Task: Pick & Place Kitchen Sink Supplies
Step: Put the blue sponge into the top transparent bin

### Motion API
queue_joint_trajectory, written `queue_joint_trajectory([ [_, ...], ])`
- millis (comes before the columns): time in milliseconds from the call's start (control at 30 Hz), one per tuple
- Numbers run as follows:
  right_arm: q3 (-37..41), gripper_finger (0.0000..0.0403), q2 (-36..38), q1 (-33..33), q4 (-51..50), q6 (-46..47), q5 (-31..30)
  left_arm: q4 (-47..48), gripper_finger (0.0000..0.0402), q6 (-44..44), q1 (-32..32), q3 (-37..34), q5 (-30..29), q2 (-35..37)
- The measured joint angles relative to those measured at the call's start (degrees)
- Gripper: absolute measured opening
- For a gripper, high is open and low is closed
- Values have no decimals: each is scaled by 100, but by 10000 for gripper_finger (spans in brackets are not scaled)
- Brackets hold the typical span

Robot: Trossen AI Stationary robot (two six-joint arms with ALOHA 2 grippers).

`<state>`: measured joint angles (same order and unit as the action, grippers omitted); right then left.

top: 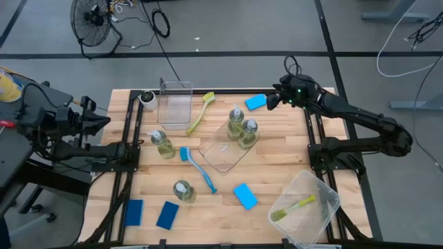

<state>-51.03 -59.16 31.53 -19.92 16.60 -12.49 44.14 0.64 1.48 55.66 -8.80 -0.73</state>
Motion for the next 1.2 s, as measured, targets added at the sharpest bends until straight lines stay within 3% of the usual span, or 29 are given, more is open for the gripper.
queue_joint_trajectory([
  [267, 0, 270, -150, -11, -98, -201, 403, 0, 25, 0, -2, -1, 0, 0],
  [600, 0, 270, -148, -11, -116, -367, 441, 0, 25, 0, -1, -2, 0, 0],
  [900, 0, 270, -150, -11, -238, -1094, 556, 0, 25, 0, -1, -1, 1, 0],
  [1200, 0, 270, -150, -9, -181, -1145, 153, 0, 26, 0, -2, 0, 2, 0],
])
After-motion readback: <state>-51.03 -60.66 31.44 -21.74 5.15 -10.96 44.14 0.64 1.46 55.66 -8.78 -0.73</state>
